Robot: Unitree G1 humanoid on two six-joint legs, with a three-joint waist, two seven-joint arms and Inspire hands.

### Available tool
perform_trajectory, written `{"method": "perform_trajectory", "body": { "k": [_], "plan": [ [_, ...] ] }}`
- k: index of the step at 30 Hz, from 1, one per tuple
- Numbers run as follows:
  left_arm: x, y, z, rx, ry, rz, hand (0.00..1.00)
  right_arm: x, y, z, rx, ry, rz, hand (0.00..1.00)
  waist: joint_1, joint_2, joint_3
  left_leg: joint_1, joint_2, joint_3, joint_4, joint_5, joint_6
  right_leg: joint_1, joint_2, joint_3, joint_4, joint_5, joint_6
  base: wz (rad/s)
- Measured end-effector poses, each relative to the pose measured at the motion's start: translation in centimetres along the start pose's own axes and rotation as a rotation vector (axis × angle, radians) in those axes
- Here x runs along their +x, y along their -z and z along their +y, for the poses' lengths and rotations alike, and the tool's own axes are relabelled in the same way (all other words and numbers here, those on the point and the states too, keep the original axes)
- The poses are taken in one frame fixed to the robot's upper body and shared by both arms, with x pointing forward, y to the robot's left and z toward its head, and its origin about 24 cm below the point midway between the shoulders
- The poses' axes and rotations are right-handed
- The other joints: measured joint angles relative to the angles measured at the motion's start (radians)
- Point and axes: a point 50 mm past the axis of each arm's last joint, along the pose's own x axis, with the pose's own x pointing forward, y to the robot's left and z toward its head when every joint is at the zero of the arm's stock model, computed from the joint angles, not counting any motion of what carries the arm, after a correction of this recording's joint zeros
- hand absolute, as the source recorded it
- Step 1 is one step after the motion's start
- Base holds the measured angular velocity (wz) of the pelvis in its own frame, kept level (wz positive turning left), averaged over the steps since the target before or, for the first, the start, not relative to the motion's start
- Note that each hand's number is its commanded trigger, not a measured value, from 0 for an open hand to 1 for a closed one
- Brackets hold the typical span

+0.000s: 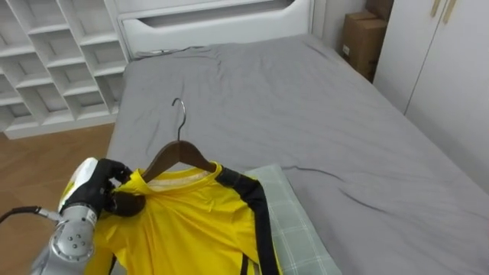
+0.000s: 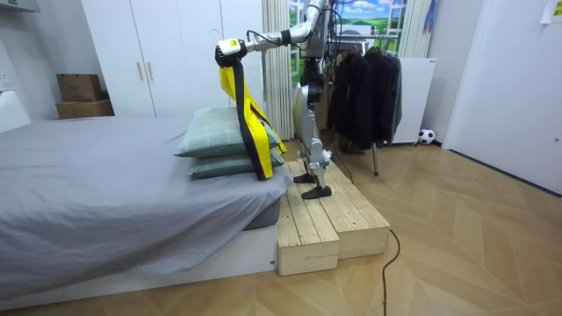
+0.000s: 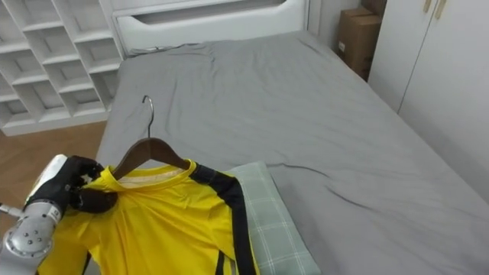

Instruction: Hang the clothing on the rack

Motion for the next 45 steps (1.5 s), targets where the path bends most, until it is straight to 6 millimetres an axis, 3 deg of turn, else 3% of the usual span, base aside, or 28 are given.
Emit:
{"method": "perform_trajectory", "body": {
  "k": [7, 12, 20, 30, 35, 38, 45],
  "plan": [
    [-0.5, -1.6, 1.2, -0.012, -0.070, -0.085, 1.00, -0.1, 0.9, -0.1, 0.004, -0.005, 0.022, 0.00, 0.000, -0.007, 0.0070, 0.006, -0.001, 0.001, -0.001, 0.000, 0.000, -0.004, 0.004, 0.019, 0.001, -0.008, 0.002, -0.01],
    [-0.8, -2.6, 1.9, -0.021, -0.119, -0.131, 1.00, -0.1, 0.9, -0.1, -0.015, -0.003, 0.024, 0.00, 0.001, -0.008, 0.0071, 0.003, -0.001, -0.002, -0.001, 0.000, 0.000, -0.003, 0.003, 0.017, 0.009, -0.008, 0.002, 0.00],
    [-0.9, -2.5, 2.2, -0.028, -0.154, -0.130, 1.00, 0.0, 0.7, -0.1, -0.026, 0.001, 0.021, 0.00, 0.002, -0.002, 0.0074, 0.008, -0.001, 0.001, 0.000, 0.000, 0.000, -0.002, 0.003, 0.019, 0.011, -0.008, 0.002, 0.00],
    [-1.6, -4.9, 3.7, -0.064, -0.244, -0.239, 1.00, -0.1, 0.8, -0.6, -0.099, 0.089, 0.029, 0.00, 0.003, 0.002, 0.0068, 0.012, -0.001, 0.000, -0.002, 0.000, 0.000, -0.003, 0.003, 0.022, 0.015, -0.008, 0.002, 0.00],
    [-2.5, -4.5, 3.6, -0.062, -0.276, -0.249, 1.00, -0.2, 0.8, -1.1, -0.129, 0.157, 0.029, 0.00, -0.001, -0.005, 0.0008, 0.015, -0.001, -0.001, -0.002, 0.000, 0.000, 0.002, 0.004, 0.024, 0.017, -0.008, 0.001, 0.00],
    [-2.9, -4.4, 3.6, -0.063, -0.281, -0.252, 1.00, -0.2, 0.5, -1.5, -0.136, 0.219, 0.024, 0.00, 0.000, -0.011, 0.0024, 0.015, -0.001, -0.001, -0.002, 0.000, 0.000, 0.003, 0.003, 0.020, 0.016, -0.008, 0.001, 0.00],
    [-3.3, -3.3, 3.4, -0.078, -0.308, -0.214, 1.00, -0.6, -2.0, -2.9, -0.089, 0.400, -0.057, 0.00, 0.000, -0.010, 0.0020, 0.014, -0.002, -0.001, -0.002, 0.000, 0.000, 0.002, 0.003, 0.025, 0.017, -0.008, 0.002, 0.00]
  ]
}}
